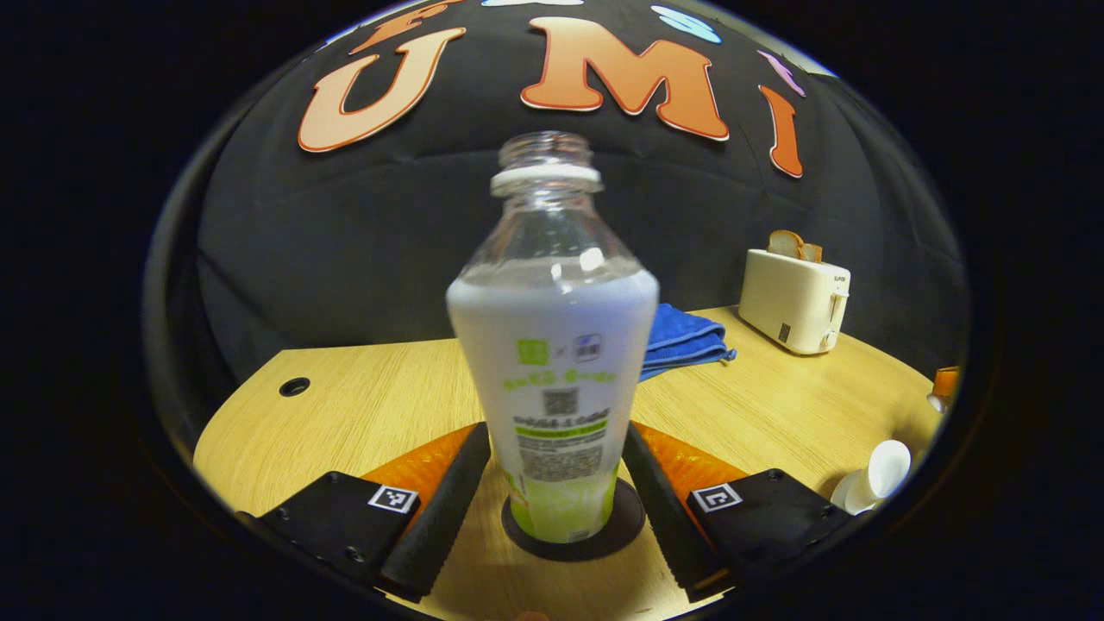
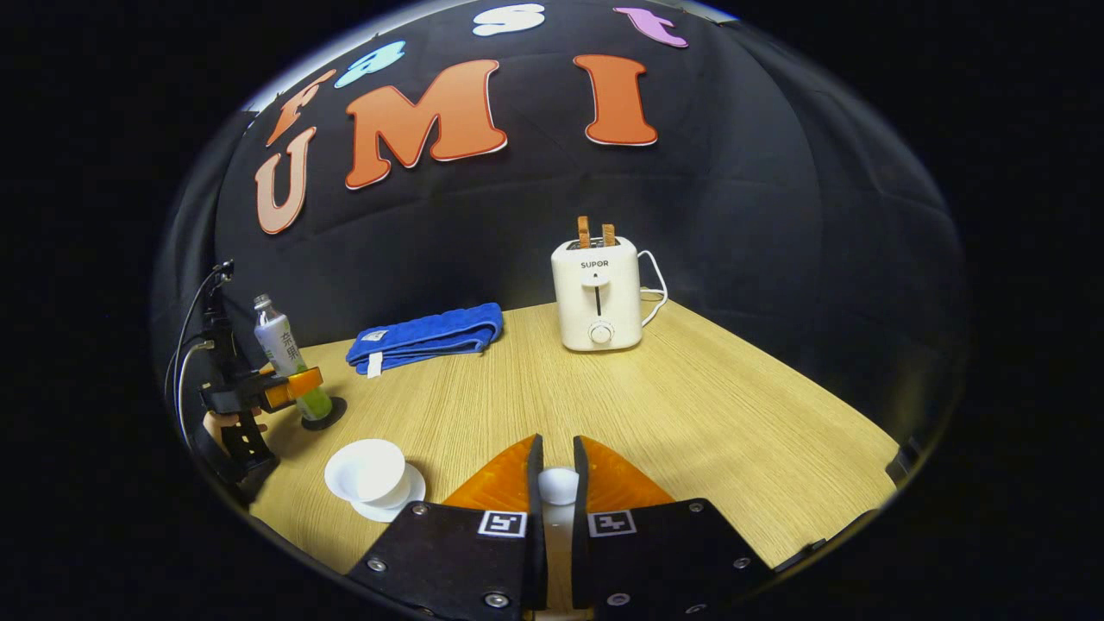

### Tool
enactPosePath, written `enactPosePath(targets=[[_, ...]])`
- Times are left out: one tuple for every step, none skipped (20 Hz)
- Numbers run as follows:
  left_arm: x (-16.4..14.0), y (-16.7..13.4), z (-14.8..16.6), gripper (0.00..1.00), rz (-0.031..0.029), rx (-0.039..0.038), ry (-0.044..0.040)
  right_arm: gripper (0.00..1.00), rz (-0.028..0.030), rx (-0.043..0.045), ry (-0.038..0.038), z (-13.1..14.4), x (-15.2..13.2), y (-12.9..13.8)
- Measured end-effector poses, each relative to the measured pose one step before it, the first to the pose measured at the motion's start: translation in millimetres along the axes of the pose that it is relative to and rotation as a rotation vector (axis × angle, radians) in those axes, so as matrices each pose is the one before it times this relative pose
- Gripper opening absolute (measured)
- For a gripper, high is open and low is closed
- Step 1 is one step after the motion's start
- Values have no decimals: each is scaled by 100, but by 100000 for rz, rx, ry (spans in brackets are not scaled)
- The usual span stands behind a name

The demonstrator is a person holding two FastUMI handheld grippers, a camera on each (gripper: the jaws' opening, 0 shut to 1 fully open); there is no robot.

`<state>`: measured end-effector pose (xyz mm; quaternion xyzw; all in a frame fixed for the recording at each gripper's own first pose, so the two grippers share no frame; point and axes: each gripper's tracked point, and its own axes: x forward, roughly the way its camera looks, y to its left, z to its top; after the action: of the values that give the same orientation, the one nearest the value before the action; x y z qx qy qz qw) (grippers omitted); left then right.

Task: Open the teacup lid with one hand, grasp the water bottle and pour water into the teacup with the other hand; after pouring, place the water bottle on the coaster and then close the teacup lid.

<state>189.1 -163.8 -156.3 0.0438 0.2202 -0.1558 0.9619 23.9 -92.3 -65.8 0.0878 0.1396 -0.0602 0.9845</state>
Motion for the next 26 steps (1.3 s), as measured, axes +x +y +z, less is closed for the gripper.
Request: enactPosePath(targets=[[-150, -33, -236, 100, 210, 354, 88, 12, 489, 24, -222, 47, -18, 224], [-119, 50, -125, 100, 131, 159, 96, 12, 408, -145, -351, 162, -27, 197], [-149, -98, -319, 100, -44, 82, 221, 12, 507, -348, -714, 176, 14, 295], [-99, -103, -122, 100, -276, 125, 283, 11, 899, -241, -754, 342, 55, 513], [-287, -150, -80, 98, 192, -196, -173, 12, 1496, -212, -1071, 427, -104, 624], [64, 132, 43, 97, 436, 554, -943, 12, 1918, -293, -1297, 570, 66, 904], [-346, -90, 134, 98, -6, 113, -366, 11, 2479, -555, -1355, 505, -75, 1026], [-89, -64, -60, 99, 95, 144, 151, 12, 3061, -609, -983, 432, 130, 1314], [-262, 36, 3, 99, 95, 102, -42, 11, 3953, -291, -758, 177, 166, 1356], [-18, -64, -31, 97, -3, -49, 43, 11, 4239, 697, -122, 58, 316, 1550], [22, 1, -109, 97, -207, -141, 98, 11, 4130, 1053, 508, -129, 358, 1411], [-57, -93, 51, 97, -120, -72, -13, 11, 3036, 486, 750, -266, 460, 1097], [-108, 35, -69, 97, 131, 220, -35, 11, 2106, -398, 1028, -485, 440, 754], [-112, 52, 8, 99, 408, 501, -78, 11, 1381, -794, 1210, -436, 393, 611], [-292, 50, 63, 99, 465, 450, -275, 12, 1409, -443, 899, -331, 336, 604], [-349, -10, 32, 99, 306, 261, -240, 12, 1566, -117, 589, -97, 261, 551], [-782, -24, -142, 99, 276, 16, -160, 12, 1345, 36, 290, -177, 310, 465], [-405, 33, -72, 99, 238, -360, 16, 11, 1304, -232, 355, -176, 321, 458], [-313, 73, -119, 99, 171, -703, 243, 12, 996, -531, 426, -155, 267, 377], [-419, 126, -61, 99, 327, -727, 146, 12, 1037, -879, 694, -297, 360, 456], [-482, 39, -173, 97, 423, -626, 6, 11, 895, -819, 836, -326, 316, 362], [-524, 141, 26, 99, 487, -412, -365, 11, 742, -904, 620, -309, 302, 343], [-614, 87, -61, 97, 507, -243, -547, 11, 381, -958, 550, -290, 231, 217], [-651, 204, 138, 99, 742, -260, -898, 12, -187, -970, 518, -291, 245, -13], [-743, 73, 35, 99, 519, -500, -988, 11, -565, -932, 592, -218, 144, 16], [-729, 102, 369, 97, 488, -761, -1304, 11, -442, -954, 389, -210, 160, -10]])
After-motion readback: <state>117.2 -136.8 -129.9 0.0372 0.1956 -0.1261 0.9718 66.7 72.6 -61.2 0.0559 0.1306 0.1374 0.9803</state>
